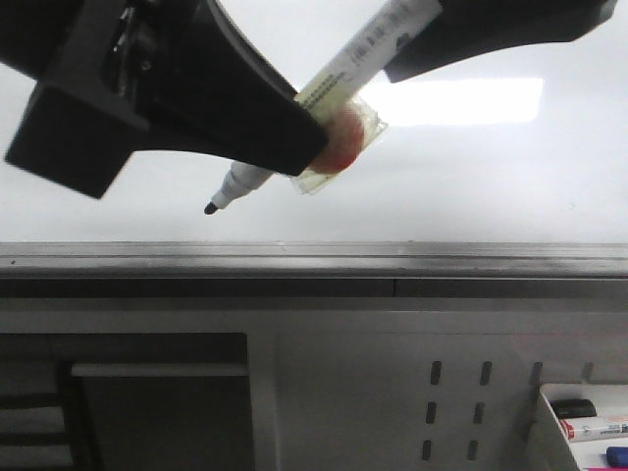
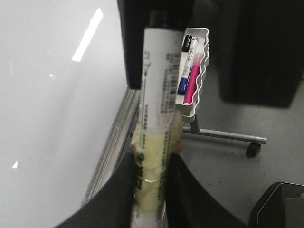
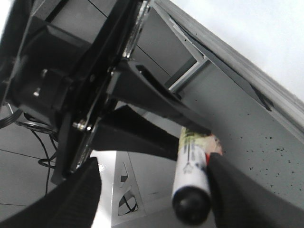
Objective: Write number 4 on whiteboard
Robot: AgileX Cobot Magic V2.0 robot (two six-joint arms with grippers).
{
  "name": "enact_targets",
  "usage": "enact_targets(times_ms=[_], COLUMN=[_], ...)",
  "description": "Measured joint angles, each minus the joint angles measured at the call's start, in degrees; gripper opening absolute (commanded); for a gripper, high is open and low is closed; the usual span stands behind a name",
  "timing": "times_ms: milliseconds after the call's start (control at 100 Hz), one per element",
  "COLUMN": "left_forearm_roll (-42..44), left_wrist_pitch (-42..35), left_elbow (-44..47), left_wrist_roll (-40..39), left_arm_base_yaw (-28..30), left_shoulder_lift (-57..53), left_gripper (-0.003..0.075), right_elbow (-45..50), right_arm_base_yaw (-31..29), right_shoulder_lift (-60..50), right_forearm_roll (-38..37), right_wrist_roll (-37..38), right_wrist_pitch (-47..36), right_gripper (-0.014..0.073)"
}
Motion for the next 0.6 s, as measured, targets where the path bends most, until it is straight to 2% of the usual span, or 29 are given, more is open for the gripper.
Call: enact_targets(times_ms=[150,380,500,600], left_forearm_roll=[0.1,0.4,0.4,0.4], left_wrist_pitch=[-0.6,-1.2,-1.3,-1.3], left_elbow=[-0.1,-0.1,-0.1,-0.1], left_wrist_roll=[0.0,0.0,-0.1,-0.2], left_arm_base_yaw=[0.0,0.0,0.0,0.0], left_shoulder_lift=[0.0,0.0,0.0,0.0], left_gripper=[-0.002,-0.002,-0.002,-0.002], right_elbow=[-0.2,-0.2,-0.2,-0.2], right_arm_base_yaw=[0.4,0.4,0.4,0.4], right_shoulder_lift=[0.5,0.6,0.8,0.8], right_forearm_roll=[-0.6,-2.1,-2.7,-2.9], right_wrist_roll=[0.0,-0.4,-1.9,-2.6], right_wrist_pitch=[-1.6,-3.1,-3.5,-3.6], right_gripper=[0.0229,0.0073,-0.005,-0.0071])
